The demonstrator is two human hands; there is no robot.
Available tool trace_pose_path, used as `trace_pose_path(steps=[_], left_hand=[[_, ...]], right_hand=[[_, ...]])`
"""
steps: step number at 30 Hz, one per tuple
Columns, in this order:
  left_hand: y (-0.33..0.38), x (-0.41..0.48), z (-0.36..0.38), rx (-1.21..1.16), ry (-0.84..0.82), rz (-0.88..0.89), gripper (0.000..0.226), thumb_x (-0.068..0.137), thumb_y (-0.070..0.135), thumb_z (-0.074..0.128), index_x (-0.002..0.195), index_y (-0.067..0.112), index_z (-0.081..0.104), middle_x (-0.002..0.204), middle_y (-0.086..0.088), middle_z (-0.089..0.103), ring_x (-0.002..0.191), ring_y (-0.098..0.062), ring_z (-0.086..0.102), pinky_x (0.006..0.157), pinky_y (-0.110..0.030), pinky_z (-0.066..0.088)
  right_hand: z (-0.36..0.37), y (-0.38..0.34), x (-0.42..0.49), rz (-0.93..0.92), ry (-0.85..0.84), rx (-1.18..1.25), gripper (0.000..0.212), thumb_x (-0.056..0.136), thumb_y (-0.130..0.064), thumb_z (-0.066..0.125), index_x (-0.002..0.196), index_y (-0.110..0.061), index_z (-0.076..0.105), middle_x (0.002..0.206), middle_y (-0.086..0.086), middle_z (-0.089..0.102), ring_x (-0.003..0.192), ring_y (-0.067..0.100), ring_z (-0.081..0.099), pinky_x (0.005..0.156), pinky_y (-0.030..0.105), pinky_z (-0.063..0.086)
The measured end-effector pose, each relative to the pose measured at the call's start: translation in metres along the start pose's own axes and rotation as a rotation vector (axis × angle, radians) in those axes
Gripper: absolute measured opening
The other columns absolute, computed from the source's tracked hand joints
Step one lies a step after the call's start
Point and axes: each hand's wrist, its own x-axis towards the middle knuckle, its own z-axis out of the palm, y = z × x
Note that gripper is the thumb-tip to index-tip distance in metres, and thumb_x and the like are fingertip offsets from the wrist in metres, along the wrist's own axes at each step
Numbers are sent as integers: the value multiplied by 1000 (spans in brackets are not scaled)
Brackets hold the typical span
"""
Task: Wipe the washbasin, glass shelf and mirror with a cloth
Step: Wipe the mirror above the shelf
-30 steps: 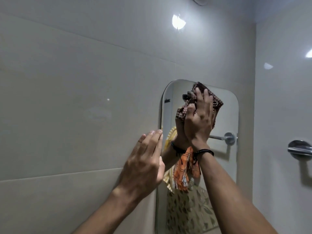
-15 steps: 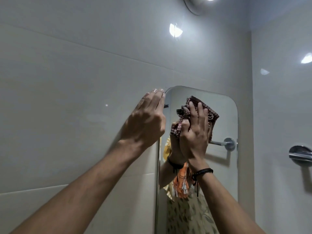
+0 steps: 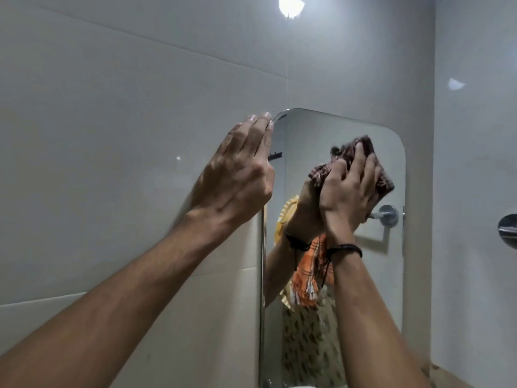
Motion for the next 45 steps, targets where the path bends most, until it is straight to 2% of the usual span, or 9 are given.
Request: trace_pose_path(steps=[2, 5, 10, 15, 20, 25, 30, 38, 45], left_hand=[[1, 0, 1, 12, 6, 1, 63, 95, 18, 37, 154, -3, 27, 158, -16, 32, 145, -29, 30, 123, -39, 22], [1, -1, 3, 36, 12, 15, 63, 96, 19, 36, 154, -3, 26, 158, -17, 31, 145, -30, 30, 123, -39, 22], [0, -2, 2, 56, -15, 21, 63, 98, 21, 33, 155, -3, 23, 159, -18, 28, 146, -30, 28, 123, -40, 22], [-2, -2, 1, 93, -14, 48, 63, 98, 20, 35, 155, -5, 20, 159, -21, 27, 146, -33, 28, 123, -43, 23], [-1, -1, -1, 87, -13, 58, 63, 98, 20, 35, 153, -8, 22, 158, -23, 28, 145, -35, 29, 123, -43, 22], [-1, -2, -2, 67, -2, 54, 64, 98, 22, 33, 154, -7, 23, 158, -22, 28, 144, -33, 29, 123, -42, 22], [-3, -3, -2, 56, 22, 64, 61, 99, 20, 38, 151, -9, 28, 157, -24, 31, 144, -35, 31, 122, -44, 25], [-4, -3, 5, -8, 38, 62, 63, 97, 19, 37, 153, -8, 23, 158, -23, 28, 145, -35, 28, 122, -44, 24], [-2, -3, 5, -10, 18, 85, 63, 99, 18, 30, 154, -10, 15, 159, -25, 21, 148, -36, 22, 123, -45, 21]], right_hand=[[-1, 5, -30, -35, -14, 8, 62, 96, -51, 21, 157, -41, 21, 168, -5, 12, 154, 13, 5, 124, 51, 5], [0, 2, -56, -326, -95, -16, 61, 97, -47, 25, 158, -40, 19, 168, -8, 8, 155, 12, 1, 124, 51, 4], [1, -12, 1, -531, -172, 1, 60, 96, -47, 31, 155, -46, 22, 167, -13, 10, 155, 10, 3, 123, 56, 14], [-5, 9, 47, -260, -68, 5, 57, 99, -50, 28, 155, -43, 26, 167, -8, 15, 154, 13, 9, 124, 49, 11], [-8, 40, 8, -7, 6, 4, 56, 100, -49, 26, 156, -42, 24, 167, -6, 16, 154, 13, 8, 123, 54, 10], [-6, 21, -43, -419, -120, -31, 61, 96, -48, 27, 157, -40, 23, 168, -8, 12, 155, 13, 6, 123, 54, 12], [-2, 3, 14, -712, -146, -28, 60, 96, -42, 34, 155, -32, 34, 166, -4, 22, 154, 17, 14, 124, 48, 18], [-7, 26, 29, -31, -8, 15, 63, 95, -52, 22, 157, -39, 25, 167, -4, 16, 154, 13, 8, 125, 49, 8], [-4, 5, -20, -555, -119, 0, 61, 94, -46, 30, 155, -39, 29, 167, -9, 17, 155, 13, 9, 124, 44, 13]])
